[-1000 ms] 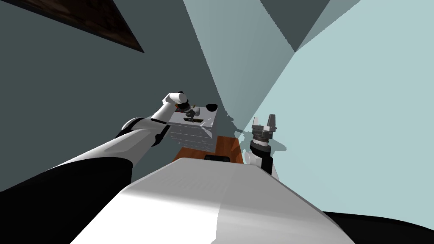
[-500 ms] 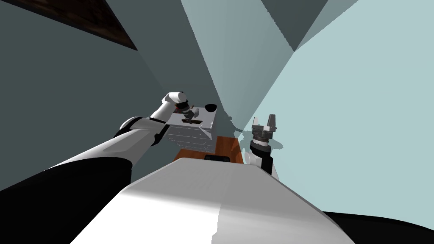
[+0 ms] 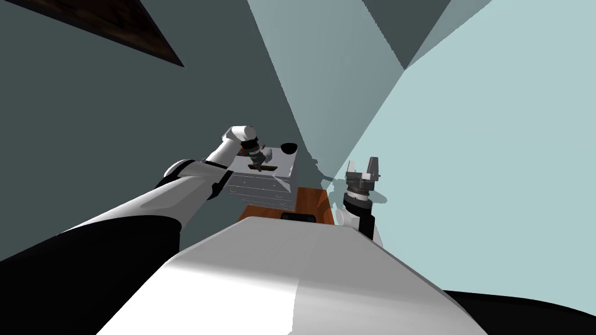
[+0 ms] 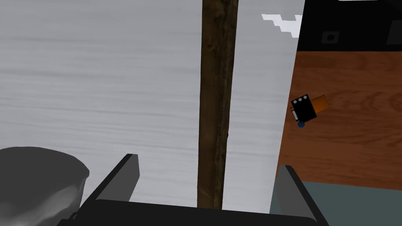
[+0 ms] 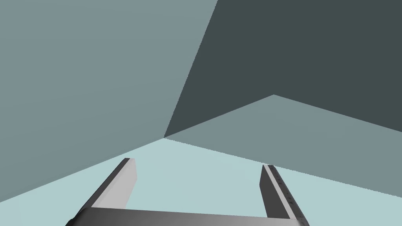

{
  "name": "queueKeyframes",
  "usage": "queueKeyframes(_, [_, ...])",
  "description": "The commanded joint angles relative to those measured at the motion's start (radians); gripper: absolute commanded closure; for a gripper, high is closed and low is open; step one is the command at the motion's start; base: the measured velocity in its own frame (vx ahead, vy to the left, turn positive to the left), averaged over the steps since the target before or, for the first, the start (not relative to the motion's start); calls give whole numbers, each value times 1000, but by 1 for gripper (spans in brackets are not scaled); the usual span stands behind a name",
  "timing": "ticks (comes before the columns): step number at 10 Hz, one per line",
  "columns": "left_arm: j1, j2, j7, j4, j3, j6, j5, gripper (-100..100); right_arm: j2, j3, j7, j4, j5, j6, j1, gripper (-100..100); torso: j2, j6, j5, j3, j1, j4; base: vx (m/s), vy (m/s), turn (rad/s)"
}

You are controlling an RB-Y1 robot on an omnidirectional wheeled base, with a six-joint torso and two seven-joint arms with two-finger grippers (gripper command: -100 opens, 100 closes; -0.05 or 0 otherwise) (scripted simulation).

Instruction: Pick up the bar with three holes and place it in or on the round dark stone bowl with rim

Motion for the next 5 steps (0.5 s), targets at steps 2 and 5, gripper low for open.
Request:
queueKeyframes(2, [5,16,-31,65,7,-34,-17,-100,0,0,0,0,0,0,0,0,2,1,0,1,0,0,-54,4,-237])
queueKeyframes(5, [11,38,-73,153,16,-79,-41,-100,0,0,0,0,0,0,0,0,6,1,0,3,-1,1,-82,-3,-175])
